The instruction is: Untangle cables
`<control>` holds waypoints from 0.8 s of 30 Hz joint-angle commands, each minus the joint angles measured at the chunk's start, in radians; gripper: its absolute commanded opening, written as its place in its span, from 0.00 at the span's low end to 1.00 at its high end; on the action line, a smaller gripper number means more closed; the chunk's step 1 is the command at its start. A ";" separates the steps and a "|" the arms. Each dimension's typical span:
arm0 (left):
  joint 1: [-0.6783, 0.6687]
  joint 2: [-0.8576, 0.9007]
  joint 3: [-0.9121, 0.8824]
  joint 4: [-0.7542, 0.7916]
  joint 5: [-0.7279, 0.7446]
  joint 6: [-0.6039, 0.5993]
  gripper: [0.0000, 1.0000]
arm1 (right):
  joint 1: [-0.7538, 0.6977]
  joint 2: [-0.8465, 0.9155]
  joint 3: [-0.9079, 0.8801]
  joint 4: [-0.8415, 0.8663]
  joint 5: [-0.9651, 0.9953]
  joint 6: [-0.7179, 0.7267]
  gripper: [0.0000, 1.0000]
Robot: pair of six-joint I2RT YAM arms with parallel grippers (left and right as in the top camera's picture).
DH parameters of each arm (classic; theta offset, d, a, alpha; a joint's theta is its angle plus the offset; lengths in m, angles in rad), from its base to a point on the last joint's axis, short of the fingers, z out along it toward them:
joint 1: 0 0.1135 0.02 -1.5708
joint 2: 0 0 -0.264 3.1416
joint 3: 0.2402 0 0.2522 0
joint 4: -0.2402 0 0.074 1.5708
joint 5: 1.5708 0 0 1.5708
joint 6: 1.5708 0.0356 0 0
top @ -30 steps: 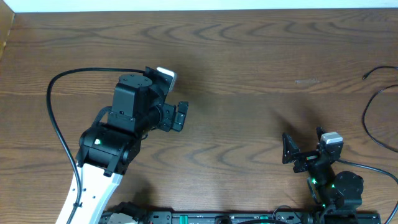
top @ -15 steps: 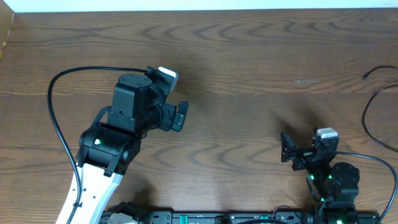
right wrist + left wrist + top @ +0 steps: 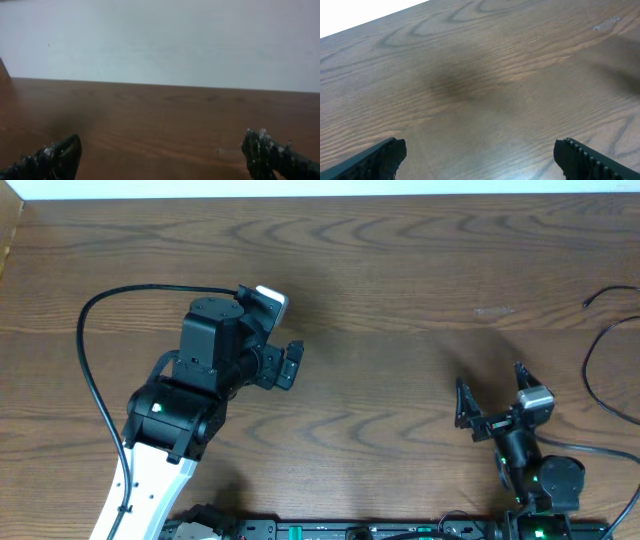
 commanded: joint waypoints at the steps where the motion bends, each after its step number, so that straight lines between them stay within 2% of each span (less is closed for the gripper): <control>1: 0.001 -0.005 0.008 0.002 -0.003 0.009 1.00 | -0.006 -0.003 -0.002 -0.135 0.002 0.024 0.99; 4: 0.001 -0.005 0.008 0.003 -0.003 0.009 1.00 | -0.006 -0.003 -0.001 -0.265 0.025 0.025 0.99; 7: 0.001 -0.005 0.008 0.003 -0.004 0.009 1.00 | -0.006 0.019 -0.001 -0.261 0.029 0.061 0.99; 24: 0.001 -0.005 0.008 0.036 -0.004 0.010 1.00 | -0.006 0.043 -0.001 -0.260 0.031 0.061 0.99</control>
